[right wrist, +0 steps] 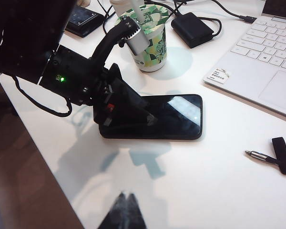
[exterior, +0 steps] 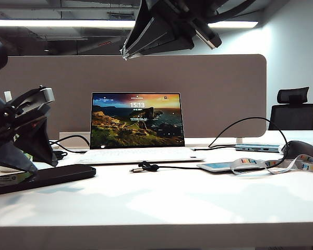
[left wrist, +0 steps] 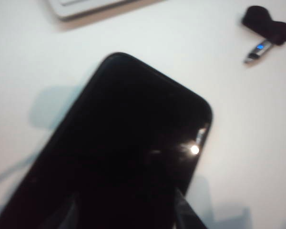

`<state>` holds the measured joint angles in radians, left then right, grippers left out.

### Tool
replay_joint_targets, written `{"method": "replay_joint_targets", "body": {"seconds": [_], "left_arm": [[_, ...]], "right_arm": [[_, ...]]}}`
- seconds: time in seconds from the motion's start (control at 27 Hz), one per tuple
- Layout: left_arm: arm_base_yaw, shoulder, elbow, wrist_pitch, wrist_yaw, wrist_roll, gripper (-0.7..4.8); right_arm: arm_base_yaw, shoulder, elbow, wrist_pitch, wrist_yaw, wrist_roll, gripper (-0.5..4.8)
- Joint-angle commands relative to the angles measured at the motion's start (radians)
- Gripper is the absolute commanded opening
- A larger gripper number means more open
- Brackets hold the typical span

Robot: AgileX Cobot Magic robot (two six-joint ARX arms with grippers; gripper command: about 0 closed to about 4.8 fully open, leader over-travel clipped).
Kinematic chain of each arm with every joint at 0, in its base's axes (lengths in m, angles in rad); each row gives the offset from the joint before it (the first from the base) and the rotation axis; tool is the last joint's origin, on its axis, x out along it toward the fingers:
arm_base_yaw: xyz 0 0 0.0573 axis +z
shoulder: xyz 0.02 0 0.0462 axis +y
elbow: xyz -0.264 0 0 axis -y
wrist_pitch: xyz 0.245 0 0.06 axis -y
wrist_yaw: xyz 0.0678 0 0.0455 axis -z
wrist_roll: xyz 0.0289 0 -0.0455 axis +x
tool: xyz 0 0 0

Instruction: Pick up the black phone, pick up the charger plug, insert the charger plug into the phone's charging port, and finally place the connected phone back on the desk.

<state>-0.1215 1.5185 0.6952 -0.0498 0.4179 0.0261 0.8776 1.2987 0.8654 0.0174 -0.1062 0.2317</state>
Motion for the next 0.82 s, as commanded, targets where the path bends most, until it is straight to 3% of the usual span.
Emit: {"method": "replay_joint_targets", "body": {"seconds": [0.04, 0.3, 0.56, 0.59, 0.67, 0.7, 0.82], "left_arm": [[0.0, -0.002, 0.003, -0.025, 0.069, -0.035, 2.61], [0.0, -0.002, 0.003, -0.016, 0.182, -0.06, 2.61], [0.001, -0.006, 0.004, 0.013, -0.029, -0.06, 2.6], [0.001, -0.006, 0.004, 0.026, -0.077, -0.06, 2.41], [0.001, -0.006, 0.004, 0.055, -0.158, -0.061, 0.3], [0.001, -0.006, 0.004, 0.068, -0.198, -0.06, -0.06], [0.001, -0.006, 0.004, 0.084, -0.261, -0.06, -0.06]], "right_arm": [[0.001, -0.001, 0.003, 0.005, 0.0, 0.004, -0.06], [0.001, 0.032, 0.003, -0.016, -0.002, 0.005, -0.06], [0.003, 0.037, 0.003, -0.005, -0.001, 0.004, -0.06], [0.003, 0.037, 0.003, -0.005, 0.0, 0.004, -0.05], [0.002, 0.037, 0.003, -0.005, 0.0, 0.004, -0.06], [0.002, 0.037, 0.003, -0.005, -0.001, 0.004, -0.06], [0.002, 0.039, 0.002, 0.0, 0.002, 0.004, -0.06]]}}
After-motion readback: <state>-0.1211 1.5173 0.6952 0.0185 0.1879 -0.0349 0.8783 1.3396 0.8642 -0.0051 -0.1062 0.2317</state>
